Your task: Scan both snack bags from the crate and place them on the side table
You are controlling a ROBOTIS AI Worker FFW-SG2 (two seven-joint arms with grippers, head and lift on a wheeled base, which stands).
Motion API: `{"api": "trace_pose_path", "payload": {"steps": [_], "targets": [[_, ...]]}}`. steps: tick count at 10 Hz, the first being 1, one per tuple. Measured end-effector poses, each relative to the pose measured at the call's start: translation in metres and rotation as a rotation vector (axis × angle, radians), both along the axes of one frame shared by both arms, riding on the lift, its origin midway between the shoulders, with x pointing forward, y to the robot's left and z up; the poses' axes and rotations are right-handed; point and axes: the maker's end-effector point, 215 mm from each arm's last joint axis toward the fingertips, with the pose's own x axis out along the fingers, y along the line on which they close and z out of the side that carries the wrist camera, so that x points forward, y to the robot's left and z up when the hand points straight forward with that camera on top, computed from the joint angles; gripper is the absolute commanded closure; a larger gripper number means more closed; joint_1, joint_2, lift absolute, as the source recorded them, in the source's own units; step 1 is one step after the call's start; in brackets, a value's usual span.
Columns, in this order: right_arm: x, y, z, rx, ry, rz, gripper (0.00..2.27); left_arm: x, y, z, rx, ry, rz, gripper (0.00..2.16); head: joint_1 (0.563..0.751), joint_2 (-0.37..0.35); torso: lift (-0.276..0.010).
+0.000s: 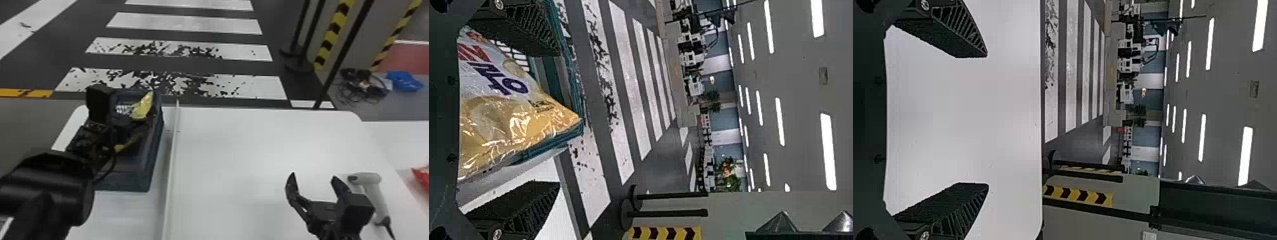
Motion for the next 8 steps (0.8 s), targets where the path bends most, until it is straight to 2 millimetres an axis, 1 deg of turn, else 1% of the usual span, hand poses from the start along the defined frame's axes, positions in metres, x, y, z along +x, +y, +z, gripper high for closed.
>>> {"api": "trace_pose_path", "payload": {"steps": [3, 4, 6, 8], "targets": [[0.000, -0.004, -0.001, -0.002, 0.005, -0.005, 0.06, 0.001, -0.004, -0.030, 0.050, 0.056, -0.032, 0.07, 0.695, -0.072, -0.095], [-0.001, -0.004, -0.002, -0.001, 0.006, -0.004, 0.07, -0.001, -0.004, -0.036, 0.062, 0.066, -0.035, 0.08, 0.695, -0.073, -0.095], [-0.001, -0.004, -0.004, 0.001, 0.010, -0.005, 0.07, -0.003, -0.001, -0.041, 0.074, 0.073, -0.033, 0.08, 0.695, -0.071, -0.095], [-0.002, -0.006, -0.006, 0.004, 0.014, -0.008, 0.07, -0.008, 0.010, -0.049, 0.092, 0.091, -0.020, 0.10, 0.695, -0.062, -0.095]]}}
